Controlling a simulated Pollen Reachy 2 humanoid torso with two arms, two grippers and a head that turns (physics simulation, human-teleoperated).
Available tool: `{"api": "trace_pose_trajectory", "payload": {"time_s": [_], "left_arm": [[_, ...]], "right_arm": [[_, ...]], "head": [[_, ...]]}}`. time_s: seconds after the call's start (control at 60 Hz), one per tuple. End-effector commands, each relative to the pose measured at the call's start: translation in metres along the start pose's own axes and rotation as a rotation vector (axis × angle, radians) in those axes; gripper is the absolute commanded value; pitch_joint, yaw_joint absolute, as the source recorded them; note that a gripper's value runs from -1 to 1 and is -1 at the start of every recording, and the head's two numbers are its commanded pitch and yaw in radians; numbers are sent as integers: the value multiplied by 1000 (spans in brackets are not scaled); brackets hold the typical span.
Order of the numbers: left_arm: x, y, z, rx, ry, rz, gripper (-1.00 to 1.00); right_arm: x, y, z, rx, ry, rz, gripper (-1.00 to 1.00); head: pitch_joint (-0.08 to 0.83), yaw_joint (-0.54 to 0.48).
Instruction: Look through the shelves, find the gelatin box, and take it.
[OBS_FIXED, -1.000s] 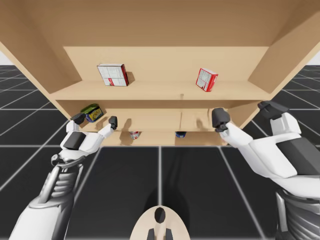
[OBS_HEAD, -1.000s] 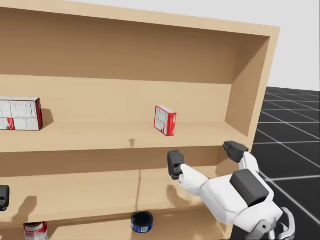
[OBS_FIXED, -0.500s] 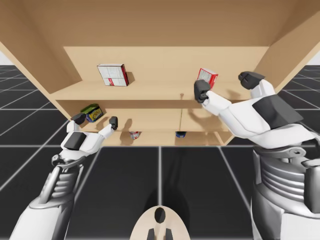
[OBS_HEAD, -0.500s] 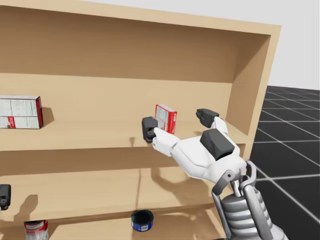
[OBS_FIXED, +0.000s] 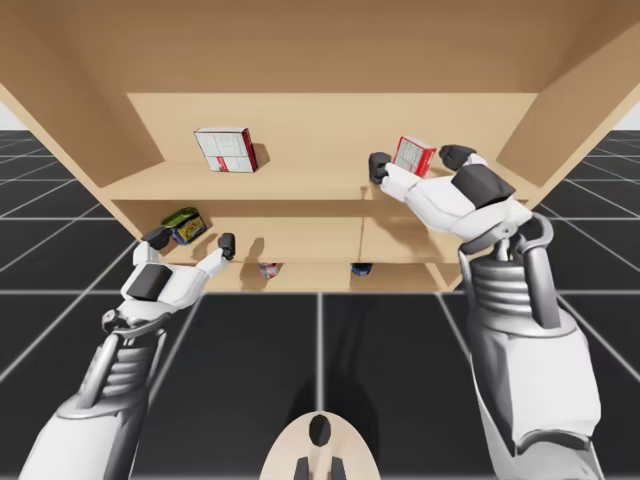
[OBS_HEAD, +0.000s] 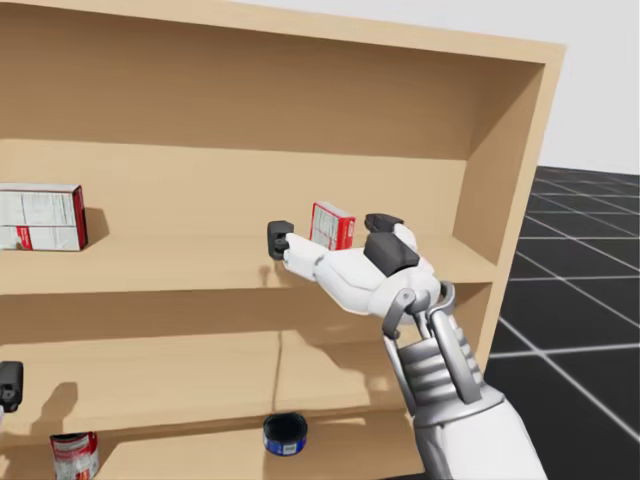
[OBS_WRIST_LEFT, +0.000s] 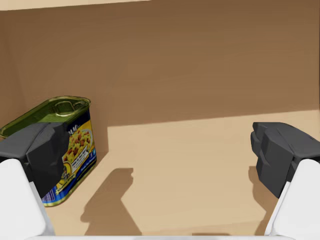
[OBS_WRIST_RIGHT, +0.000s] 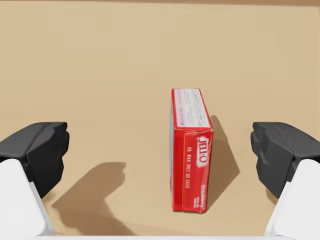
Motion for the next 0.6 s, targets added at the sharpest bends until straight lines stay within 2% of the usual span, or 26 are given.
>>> {"api": "trace_pose_trajectory", "payload": {"time_s": [0.017, 0.083, 0.1, 0.117, 0.133, 0.15, 0.317, 0.45, 0.6], "left_arm": [[1, 1, 1, 0, -3, 8, -1000], [1, 1, 1, 1, -4, 9, -1000], [1, 1, 1, 1, -3, 8, -1000], [1, 1, 1, 1, -3, 8, -1000], [1, 1, 1, 1, -3, 9, -1000], [1, 1, 1, 1, -3, 9, -1000], [2, 1, 1, 2, -5, 12, -1000], [2, 1, 1, 6, -7, 15, -1000], [3, 2, 2, 8, -9, 17, -1000]], "right_arm": [[-4, -4, -13, -39, 108, -7, -1000], [-4, -5, -16, -38, 106, 8, -968], [-4, -5, -16, -42, 106, 6, -705], [-5, -5, -17, -49, 105, 8, -350], [-6, -4, -17, -66, 95, 11, 594], [-6, -5, -18, -58, 100, 10, 1000], [-8, -5, -18, -55, 114, -1, 1000], [-5, -4, -17, -46, 98, 10, 1000], [12, 1, -7, -55, -15, 34, 1000]], "head": [[191, -251], [192, -252], [192, -252], [192, -252], [193, -252], [193, -252], [197, -252], [198, -254], [199, -254]]}}
